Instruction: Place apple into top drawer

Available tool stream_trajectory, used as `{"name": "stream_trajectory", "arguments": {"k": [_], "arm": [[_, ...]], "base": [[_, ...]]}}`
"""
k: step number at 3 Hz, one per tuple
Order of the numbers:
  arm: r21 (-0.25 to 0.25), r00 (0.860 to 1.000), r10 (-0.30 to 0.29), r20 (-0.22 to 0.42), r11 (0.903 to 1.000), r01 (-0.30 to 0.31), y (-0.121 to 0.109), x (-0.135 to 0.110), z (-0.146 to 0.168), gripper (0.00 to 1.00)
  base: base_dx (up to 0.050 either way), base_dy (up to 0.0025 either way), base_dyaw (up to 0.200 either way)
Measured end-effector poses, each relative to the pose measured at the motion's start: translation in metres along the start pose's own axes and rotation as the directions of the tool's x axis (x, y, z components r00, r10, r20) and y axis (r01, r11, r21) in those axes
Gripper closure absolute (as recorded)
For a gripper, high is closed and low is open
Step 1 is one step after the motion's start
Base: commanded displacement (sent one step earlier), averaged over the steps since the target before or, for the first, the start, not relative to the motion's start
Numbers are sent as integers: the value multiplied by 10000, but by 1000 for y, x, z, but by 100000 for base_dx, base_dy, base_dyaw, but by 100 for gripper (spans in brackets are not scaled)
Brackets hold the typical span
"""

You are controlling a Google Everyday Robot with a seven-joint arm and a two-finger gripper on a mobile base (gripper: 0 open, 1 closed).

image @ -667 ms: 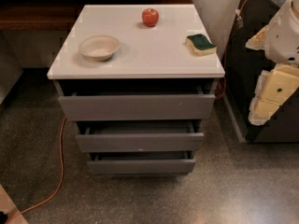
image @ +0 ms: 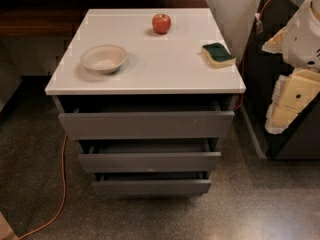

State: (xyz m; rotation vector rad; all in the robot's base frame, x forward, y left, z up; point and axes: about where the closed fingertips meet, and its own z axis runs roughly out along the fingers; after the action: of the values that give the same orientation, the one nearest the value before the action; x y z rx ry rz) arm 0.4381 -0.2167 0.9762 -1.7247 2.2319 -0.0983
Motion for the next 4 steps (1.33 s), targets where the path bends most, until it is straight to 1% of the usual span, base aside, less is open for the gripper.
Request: {"name": "stream_trajectory", "arguments": {"k": [1, 2, 3, 4], "arm": [[-157, 9996, 128, 243, 9998, -124, 1, 0, 4, 0], [-361, 9982, 239, 553, 9991, -219, 7, 3, 23, 0], [-468, 9970, -138, 758, 9988, 174, 18, 5, 71, 0], [-270, 9898, -751, 1207, 9965, 789, 16, 5, 109, 0]], "base": [[0, 0, 0], [0, 0, 0], [0, 0, 0], [0, 0, 0]]}}
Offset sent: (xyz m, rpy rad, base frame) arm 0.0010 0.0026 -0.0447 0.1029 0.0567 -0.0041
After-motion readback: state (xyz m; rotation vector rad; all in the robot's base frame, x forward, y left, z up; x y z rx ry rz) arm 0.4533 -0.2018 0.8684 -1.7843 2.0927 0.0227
